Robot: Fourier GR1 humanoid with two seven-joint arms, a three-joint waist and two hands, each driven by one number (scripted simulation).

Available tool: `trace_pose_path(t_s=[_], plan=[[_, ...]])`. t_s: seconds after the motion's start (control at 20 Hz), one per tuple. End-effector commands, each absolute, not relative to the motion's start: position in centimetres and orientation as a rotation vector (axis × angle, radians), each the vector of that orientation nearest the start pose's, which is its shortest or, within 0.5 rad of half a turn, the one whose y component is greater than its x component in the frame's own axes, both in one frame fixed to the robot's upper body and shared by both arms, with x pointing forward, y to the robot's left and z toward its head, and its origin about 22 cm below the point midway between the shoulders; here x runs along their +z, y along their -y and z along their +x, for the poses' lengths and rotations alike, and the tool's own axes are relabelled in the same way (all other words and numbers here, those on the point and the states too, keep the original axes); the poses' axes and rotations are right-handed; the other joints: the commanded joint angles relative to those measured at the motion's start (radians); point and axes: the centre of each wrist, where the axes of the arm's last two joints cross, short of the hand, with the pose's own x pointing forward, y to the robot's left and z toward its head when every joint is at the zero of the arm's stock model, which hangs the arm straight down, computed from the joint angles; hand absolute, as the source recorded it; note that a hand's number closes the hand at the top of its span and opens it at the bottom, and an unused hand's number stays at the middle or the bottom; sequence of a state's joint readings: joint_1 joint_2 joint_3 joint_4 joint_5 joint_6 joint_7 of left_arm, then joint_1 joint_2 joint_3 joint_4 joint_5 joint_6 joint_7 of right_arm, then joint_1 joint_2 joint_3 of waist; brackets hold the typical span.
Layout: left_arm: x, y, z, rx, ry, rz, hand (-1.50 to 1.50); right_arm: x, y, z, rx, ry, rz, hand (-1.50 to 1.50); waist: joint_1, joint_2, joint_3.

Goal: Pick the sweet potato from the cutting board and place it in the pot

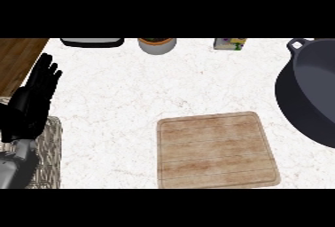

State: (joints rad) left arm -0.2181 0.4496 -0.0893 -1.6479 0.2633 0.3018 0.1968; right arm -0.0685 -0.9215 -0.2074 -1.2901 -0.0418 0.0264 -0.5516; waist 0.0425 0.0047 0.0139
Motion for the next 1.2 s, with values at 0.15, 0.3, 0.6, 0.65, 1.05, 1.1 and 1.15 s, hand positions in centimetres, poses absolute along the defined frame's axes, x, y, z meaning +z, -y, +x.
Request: trace_pose_path(t_s=[0.15,0.3,0.6,0.65,1.05,1.1,1.15], plan=[[9.3,-26.1,29.4,0.012,1.616,0.138,0.0,11.1,49.3,28.3,0.767,1.791,-1.039,1.5,0.017,0.015,-0.01],[9.5,-26.1,29.0,0.018,1.638,0.146,0.0,9.2,48.1,30.6,0.823,1.748,-1.02,1.5,0.023,0.012,-0.011],[8.9,-26.9,29.1,0.018,1.64,0.151,0.0,6.0,47.5,32.5,0.768,1.598,-0.867,-1.5,0.038,0.022,-0.01],[9.0,-27.4,28.7,0.028,1.641,0.151,0.0,6.2,48.4,32.2,0.713,1.587,-0.806,-1.5,0.025,0.015,-0.011],[9.3,-26.9,28.8,0.031,1.631,0.151,0.0,4.7,48.0,32.9,0.614,1.722,-0.416,-1.5,0.02,0.017,-0.008],[9.7,-26.3,28.9,0.03,1.643,0.148,0.0,4.7,47.8,33.1,0.543,1.777,-0.351,-1.5,0.012,0.015,-0.007],[9.6,-26.0,28.8,0.031,1.651,0.16,0.0,4.0,47.0,33.5,0.497,1.781,-0.319,-1.5,0.007,0.013,-0.008]])
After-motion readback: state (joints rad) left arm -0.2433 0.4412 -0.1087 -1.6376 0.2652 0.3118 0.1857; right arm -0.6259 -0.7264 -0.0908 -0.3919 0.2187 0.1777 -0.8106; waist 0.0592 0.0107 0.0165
